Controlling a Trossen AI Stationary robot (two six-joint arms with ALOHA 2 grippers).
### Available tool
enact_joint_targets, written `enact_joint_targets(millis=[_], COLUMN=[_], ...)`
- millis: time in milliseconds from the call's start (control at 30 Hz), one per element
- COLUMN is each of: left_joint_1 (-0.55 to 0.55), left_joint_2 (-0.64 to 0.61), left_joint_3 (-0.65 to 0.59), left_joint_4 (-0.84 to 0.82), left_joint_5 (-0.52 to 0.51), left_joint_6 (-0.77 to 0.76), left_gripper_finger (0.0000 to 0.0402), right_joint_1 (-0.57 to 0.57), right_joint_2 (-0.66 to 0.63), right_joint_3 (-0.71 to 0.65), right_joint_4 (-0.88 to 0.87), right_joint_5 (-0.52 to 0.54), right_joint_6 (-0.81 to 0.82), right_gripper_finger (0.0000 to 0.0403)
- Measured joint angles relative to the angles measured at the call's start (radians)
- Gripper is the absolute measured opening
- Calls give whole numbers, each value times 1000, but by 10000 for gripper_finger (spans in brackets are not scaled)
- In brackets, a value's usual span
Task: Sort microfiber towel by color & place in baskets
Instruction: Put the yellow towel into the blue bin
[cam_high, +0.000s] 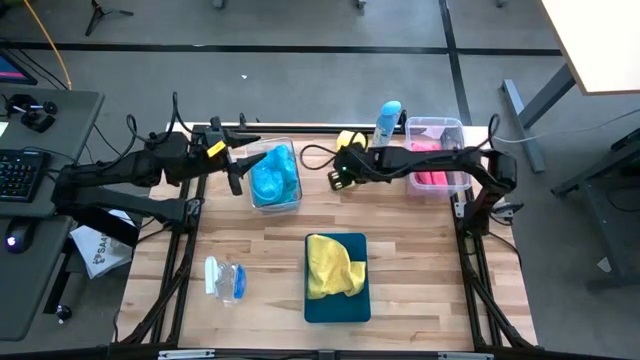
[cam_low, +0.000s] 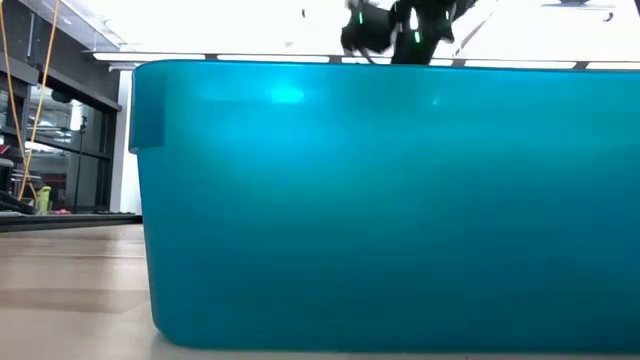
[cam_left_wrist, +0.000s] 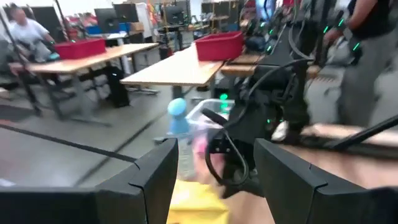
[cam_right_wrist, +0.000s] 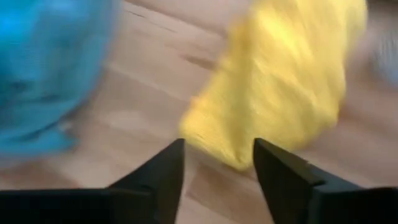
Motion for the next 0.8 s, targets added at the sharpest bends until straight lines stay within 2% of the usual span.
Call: enact_joint_targets(millis=[167, 300, 567, 800], left_joint_1=[82, 165, 310, 361], left_joint_2=[0, 0, 3, 4], left_joint_3=[0, 0, 0, 0], left_joint_4=[-79, -133, -142, -188], left_joint_5=[59, 150, 322, 339], left_joint_6=[113, 153, 159, 143], left_gripper_finger=[200, 200, 200, 200], right_joint_1=[-74, -110, -188, -217], right_joint_2=[19, 18, 96, 185], right_joint_3=[-142, -197, -167, -144], right_joint_4=[67, 170, 237, 230], right_joint_5=[-44, -43, -51, -99], right_joint_6=[290, 418, 464, 474], right_gripper_finger=[254, 289, 298, 292])
